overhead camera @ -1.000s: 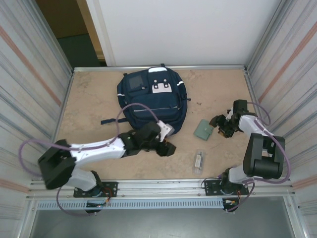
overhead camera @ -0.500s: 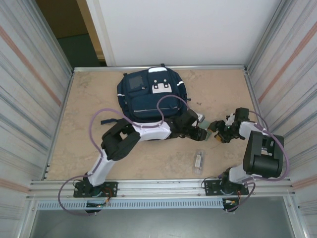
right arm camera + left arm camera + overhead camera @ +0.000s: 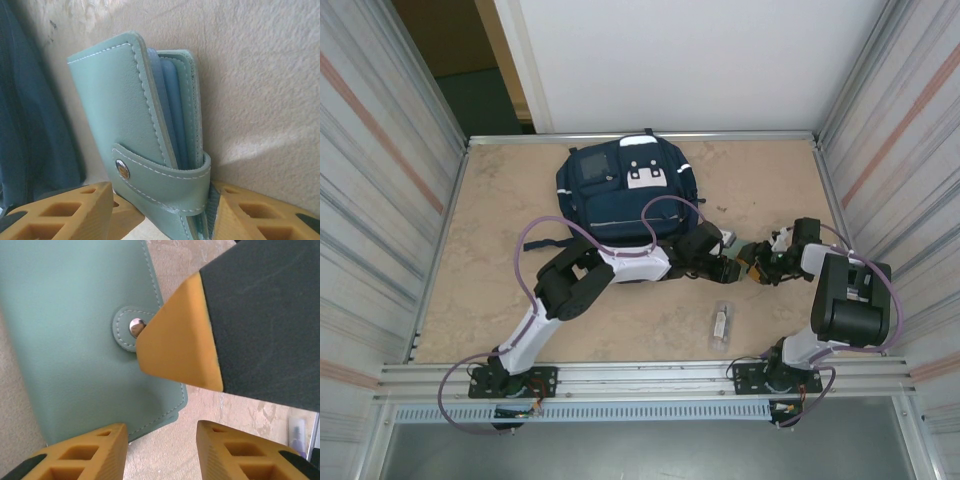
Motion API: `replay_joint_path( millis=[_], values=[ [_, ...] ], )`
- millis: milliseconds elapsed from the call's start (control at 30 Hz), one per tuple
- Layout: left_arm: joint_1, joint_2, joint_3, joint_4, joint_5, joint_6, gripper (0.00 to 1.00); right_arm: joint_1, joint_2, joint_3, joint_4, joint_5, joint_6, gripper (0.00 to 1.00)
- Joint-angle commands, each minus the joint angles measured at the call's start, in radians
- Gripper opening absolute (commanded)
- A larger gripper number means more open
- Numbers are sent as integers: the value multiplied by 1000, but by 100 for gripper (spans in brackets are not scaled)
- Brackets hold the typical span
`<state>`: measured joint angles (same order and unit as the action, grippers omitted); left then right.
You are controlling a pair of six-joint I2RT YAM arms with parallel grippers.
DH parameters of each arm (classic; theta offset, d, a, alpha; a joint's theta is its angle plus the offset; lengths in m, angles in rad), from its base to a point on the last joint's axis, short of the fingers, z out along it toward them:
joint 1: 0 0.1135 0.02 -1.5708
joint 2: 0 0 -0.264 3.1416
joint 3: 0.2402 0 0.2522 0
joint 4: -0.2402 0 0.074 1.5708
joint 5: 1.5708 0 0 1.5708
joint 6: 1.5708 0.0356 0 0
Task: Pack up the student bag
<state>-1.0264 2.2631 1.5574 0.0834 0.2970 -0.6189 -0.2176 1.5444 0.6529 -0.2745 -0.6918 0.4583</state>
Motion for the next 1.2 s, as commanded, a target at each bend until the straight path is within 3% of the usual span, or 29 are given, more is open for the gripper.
replay_joint_path(
  millis=[0, 133, 300, 467, 733, 900, 1167],
  values=[
    [9, 2, -42, -82, 30, 51, 40, 42, 20, 51, 0, -2, -40, 50],
    [27, -44, -74, -125, 46, 125, 38, 118, 56, 110, -70, 50, -73, 46],
    [47, -106, -114, -158, 44, 204, 37, 156, 63, 123, -91, 63, -82, 18],
    [60, -206, -156, -173, 46, 260, 38, 175, 48, 120, -116, 42, -107, 4],
    [75, -402, -224, -210, 87, 275, 43, 204, -82, 87, -103, -23, -96, 0],
    [137, -566, -306, -231, 69, 159, 45, 207, -254, 55, -104, -43, -66, 0],
    [236, -752, -445, -187, 147, -2, 50, 232, -469, 82, -156, -111, -28, 0]
  ],
)
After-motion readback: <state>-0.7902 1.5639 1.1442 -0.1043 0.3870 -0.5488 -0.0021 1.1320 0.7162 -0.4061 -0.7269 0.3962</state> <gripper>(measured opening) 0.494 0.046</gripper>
